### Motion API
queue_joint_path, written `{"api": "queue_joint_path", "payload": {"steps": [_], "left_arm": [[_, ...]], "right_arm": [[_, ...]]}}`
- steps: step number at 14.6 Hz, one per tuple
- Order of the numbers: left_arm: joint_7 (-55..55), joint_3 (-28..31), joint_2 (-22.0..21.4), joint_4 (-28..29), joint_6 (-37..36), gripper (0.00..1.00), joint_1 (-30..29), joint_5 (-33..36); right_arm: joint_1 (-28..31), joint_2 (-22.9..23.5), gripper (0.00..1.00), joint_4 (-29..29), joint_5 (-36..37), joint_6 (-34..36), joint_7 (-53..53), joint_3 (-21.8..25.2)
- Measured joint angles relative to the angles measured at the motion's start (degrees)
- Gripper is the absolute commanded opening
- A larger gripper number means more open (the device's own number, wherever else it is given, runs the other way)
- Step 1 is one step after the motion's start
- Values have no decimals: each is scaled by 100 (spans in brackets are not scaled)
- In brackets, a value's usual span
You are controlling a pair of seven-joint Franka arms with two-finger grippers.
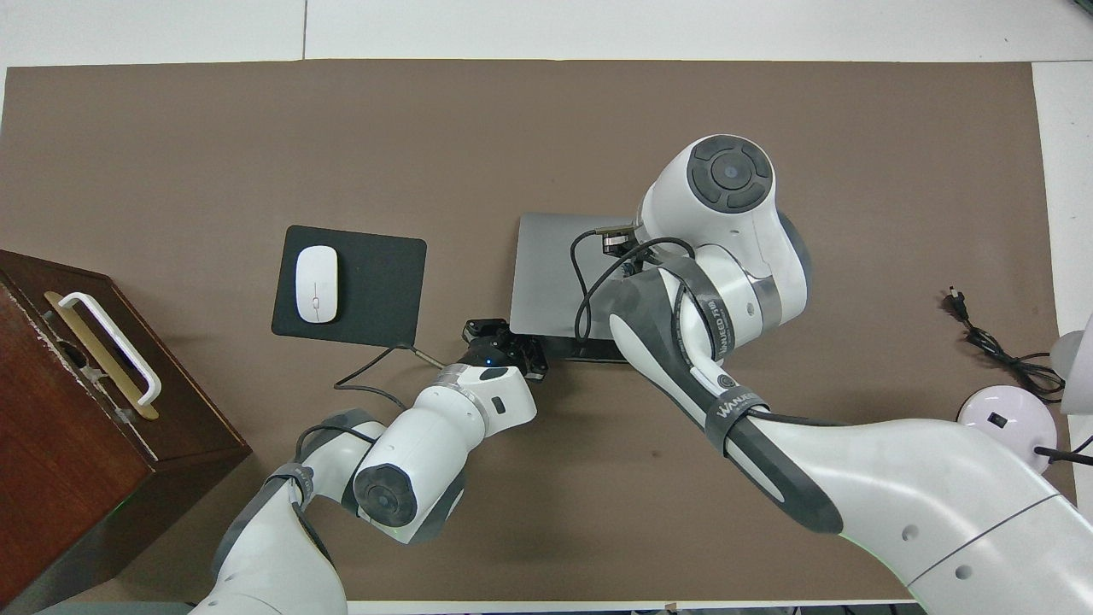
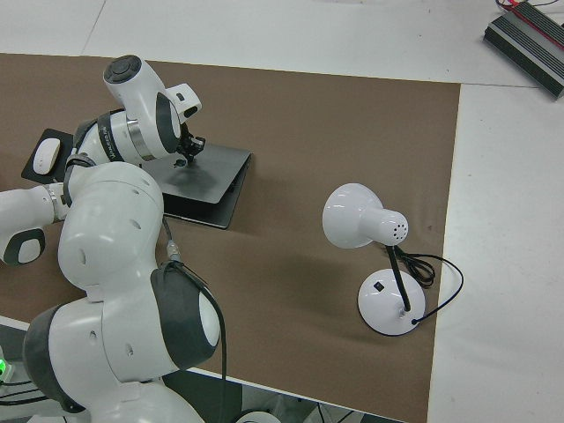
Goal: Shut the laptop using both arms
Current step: 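Push the laptop lid down toward the keyboard with the right gripper, then press the lid fully shut with the right gripper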
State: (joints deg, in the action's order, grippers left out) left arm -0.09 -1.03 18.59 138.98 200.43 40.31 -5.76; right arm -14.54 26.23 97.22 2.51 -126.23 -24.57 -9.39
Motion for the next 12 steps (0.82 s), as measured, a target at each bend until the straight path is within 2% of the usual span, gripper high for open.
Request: {"api": "queue_joint_path", "payload": {"steps": [12], "left_arm": [[9, -1, 0, 1, 3, 0, -1, 0]], "right_arm": [[-1, -2, 0, 117, 0, -126, 0, 0]]}}
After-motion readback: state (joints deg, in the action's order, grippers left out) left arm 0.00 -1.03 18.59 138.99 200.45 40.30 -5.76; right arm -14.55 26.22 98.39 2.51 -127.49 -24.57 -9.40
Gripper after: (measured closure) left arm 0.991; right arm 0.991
